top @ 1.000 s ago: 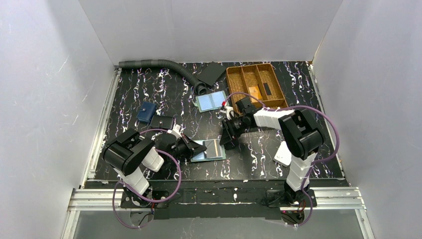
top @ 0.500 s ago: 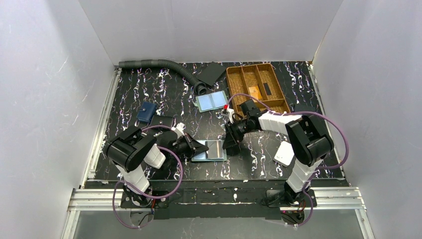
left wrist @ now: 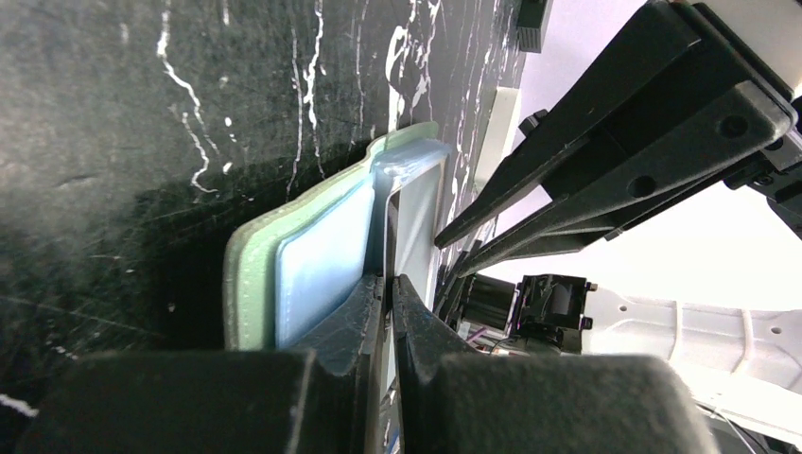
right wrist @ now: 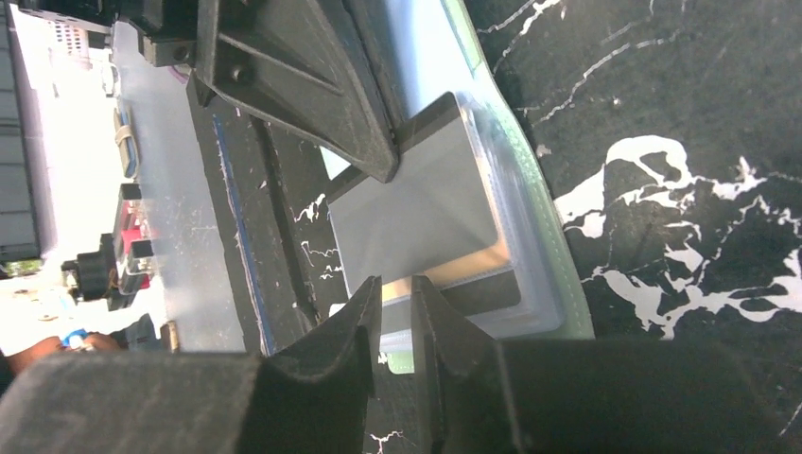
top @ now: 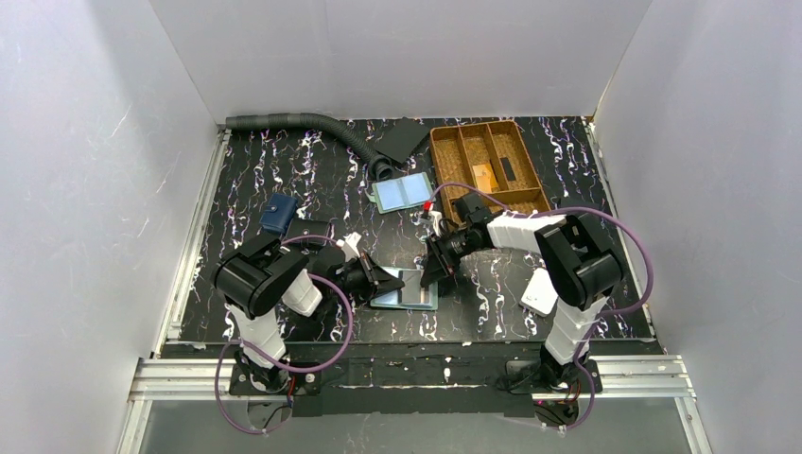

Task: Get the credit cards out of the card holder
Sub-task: Remove the credit card from the card holder.

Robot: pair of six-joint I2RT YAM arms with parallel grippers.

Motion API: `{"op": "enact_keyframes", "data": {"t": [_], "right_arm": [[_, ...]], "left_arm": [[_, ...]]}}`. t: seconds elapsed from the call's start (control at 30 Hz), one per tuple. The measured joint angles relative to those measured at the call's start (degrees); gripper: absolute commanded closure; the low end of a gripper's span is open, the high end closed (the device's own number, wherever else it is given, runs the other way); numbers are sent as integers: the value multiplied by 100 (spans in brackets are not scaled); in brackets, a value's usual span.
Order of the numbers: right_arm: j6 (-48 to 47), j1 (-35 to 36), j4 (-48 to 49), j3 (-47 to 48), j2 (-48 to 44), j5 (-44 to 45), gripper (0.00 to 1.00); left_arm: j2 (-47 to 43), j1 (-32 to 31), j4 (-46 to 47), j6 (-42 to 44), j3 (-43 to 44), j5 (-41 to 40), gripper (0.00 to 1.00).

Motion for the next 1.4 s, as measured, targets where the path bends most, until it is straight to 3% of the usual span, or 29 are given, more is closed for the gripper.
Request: {"op": "enact_keyframes", "data": {"t": [0.3, 0.77, 1.27, 1.4], "right_arm": [[175, 11, -321, 229, 264, 245, 90], [219, 389, -767, 662, 264, 1075, 92], [269, 487, -673, 748, 280, 1241, 92], [275, 487, -647, 756, 293, 1239, 92]], "left_arm": [[57, 0, 72, -9, -9, 13, 100], [55, 262, 166, 52, -153, 157, 100], [55, 568, 293, 98, -267, 518, 100], [66, 608, 328, 98, -267, 586, 95]]}}
